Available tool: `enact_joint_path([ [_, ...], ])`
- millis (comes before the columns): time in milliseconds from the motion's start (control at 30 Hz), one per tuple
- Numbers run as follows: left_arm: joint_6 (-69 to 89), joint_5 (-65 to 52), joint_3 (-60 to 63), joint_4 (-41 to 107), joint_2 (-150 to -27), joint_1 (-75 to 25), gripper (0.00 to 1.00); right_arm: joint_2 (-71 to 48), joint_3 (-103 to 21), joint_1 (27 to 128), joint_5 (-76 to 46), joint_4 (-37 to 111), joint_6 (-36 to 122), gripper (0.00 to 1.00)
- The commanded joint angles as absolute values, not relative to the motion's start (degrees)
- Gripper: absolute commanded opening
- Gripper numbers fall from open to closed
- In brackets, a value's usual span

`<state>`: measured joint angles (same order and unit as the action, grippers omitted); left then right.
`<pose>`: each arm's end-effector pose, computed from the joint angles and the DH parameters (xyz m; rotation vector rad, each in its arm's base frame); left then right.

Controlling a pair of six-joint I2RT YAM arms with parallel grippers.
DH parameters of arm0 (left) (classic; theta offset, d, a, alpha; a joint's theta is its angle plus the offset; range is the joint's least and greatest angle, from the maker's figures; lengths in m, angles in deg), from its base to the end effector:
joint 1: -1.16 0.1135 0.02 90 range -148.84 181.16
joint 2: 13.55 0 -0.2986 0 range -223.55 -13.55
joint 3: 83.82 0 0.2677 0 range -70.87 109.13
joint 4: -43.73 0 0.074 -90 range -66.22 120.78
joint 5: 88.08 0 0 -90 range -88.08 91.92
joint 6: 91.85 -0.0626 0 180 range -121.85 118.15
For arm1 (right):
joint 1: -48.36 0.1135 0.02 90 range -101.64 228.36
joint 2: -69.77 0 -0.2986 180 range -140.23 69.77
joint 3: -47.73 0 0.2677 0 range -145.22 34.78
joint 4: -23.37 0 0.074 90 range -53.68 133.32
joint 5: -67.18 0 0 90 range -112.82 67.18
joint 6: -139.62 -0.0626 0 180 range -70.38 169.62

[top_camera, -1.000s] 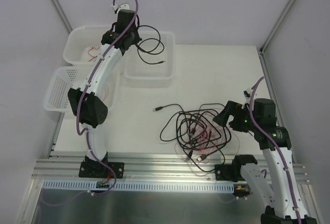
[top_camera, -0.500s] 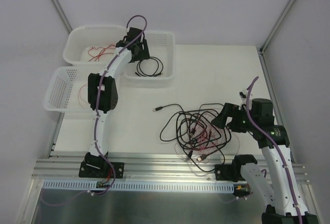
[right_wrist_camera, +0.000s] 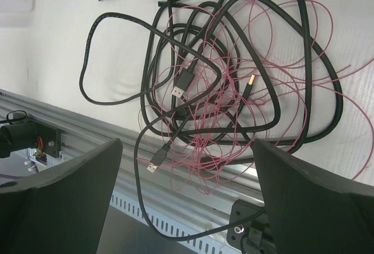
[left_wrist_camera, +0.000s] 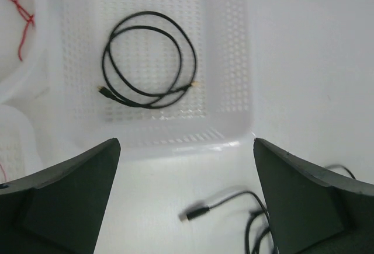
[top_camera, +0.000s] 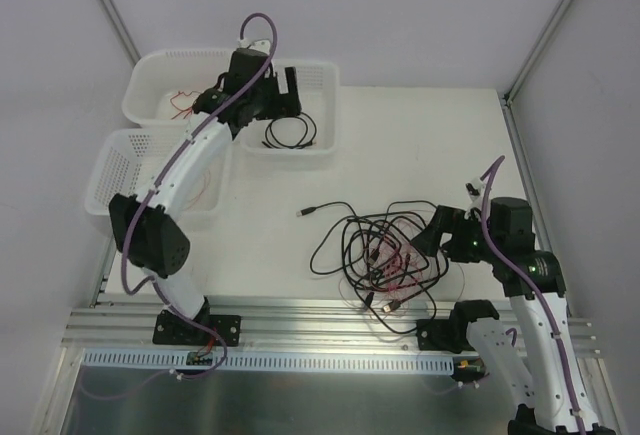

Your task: Untangle the cables

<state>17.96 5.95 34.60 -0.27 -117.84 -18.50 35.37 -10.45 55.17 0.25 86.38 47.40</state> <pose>0.4456 -0.1545 0.4003 -0.0457 2.1087 -0.3423 0.1168 0.0386 0.3069 -0.3057 2.2242 0.5381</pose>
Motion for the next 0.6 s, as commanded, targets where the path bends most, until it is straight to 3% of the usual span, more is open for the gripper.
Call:
enact_joint_path([
  [0, 16.0, 3.8, 23.5, 0.1, -105.9, -26.4, 0.99, 36.8, -13.0, 55.6, -1.8, 89.0, 48.2, 1.00],
  [267, 17.1, 5.4, 0.8, 0.2, -90.8, -47.1, 0.99, 39.0, -11.9, 55.6, -2.4, 89.8, 47.4, 0.99],
  [567, 18.1, 10.6, -10.0, 0.8, -92.2, -57.3, 0.97, 41.4, -9.0, 55.7, 0.8, 88.9, 46.1, 1.00],
])
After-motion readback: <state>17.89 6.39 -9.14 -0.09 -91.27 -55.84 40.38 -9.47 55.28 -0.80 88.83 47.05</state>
